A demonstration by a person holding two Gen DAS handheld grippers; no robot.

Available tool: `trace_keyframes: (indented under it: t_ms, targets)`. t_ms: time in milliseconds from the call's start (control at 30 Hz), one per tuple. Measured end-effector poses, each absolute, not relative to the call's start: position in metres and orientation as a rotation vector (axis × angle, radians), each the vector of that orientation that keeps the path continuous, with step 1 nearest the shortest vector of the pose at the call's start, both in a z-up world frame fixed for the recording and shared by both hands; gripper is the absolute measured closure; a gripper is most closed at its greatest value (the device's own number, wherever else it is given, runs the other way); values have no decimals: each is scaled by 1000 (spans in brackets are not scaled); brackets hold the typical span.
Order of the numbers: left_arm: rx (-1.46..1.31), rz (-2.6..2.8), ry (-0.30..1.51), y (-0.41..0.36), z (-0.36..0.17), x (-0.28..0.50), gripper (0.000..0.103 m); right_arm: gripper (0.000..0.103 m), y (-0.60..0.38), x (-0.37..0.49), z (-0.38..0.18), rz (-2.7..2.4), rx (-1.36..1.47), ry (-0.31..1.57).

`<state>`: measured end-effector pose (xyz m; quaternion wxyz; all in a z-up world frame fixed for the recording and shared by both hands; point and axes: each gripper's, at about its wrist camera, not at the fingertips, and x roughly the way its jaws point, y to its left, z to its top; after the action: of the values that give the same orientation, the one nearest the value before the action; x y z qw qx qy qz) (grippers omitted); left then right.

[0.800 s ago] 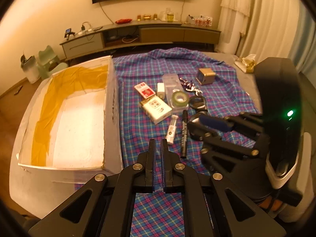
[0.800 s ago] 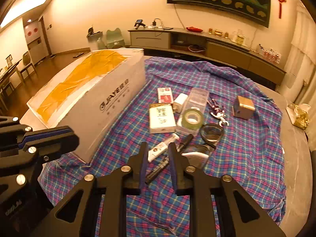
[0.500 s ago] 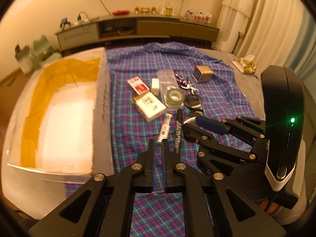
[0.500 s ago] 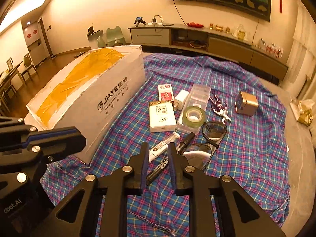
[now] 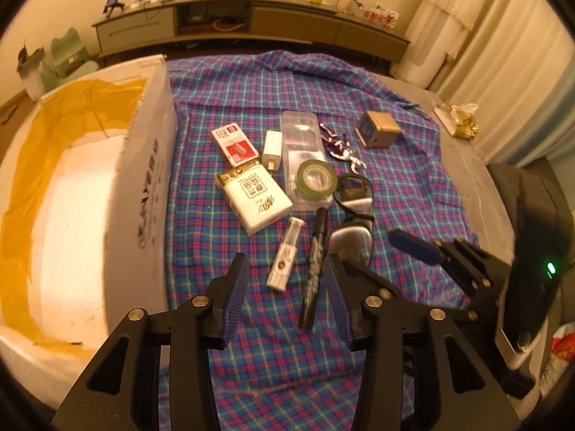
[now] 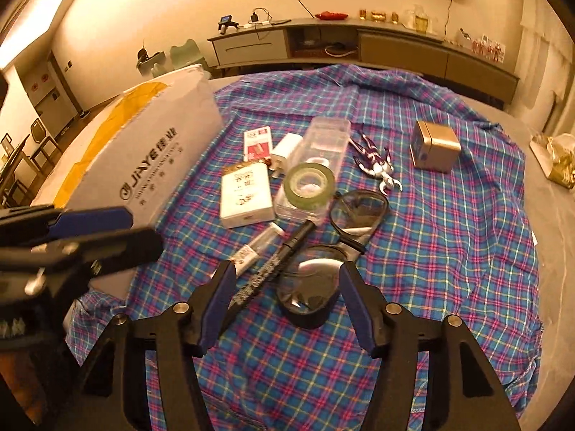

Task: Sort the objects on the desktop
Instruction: 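Move both tools toward the items on the plaid cloth, then grasp the cream-and-gold pack with the left tool while the right tool grasps the green tape roll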

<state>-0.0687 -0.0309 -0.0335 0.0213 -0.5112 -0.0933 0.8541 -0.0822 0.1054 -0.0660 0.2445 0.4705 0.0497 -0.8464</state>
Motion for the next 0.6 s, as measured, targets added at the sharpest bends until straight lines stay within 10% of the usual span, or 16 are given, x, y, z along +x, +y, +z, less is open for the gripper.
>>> trace_keyframes:
  t_ms: [300,600]
  targets:
    - [-1691,2584,-440,-42,-69,-120,56,41,130,-121,-79,-2246,1373,22]
    - [-1770,2580,-518,-53,-99,-152,56,36,74,-154,-86,-2236,1230,350]
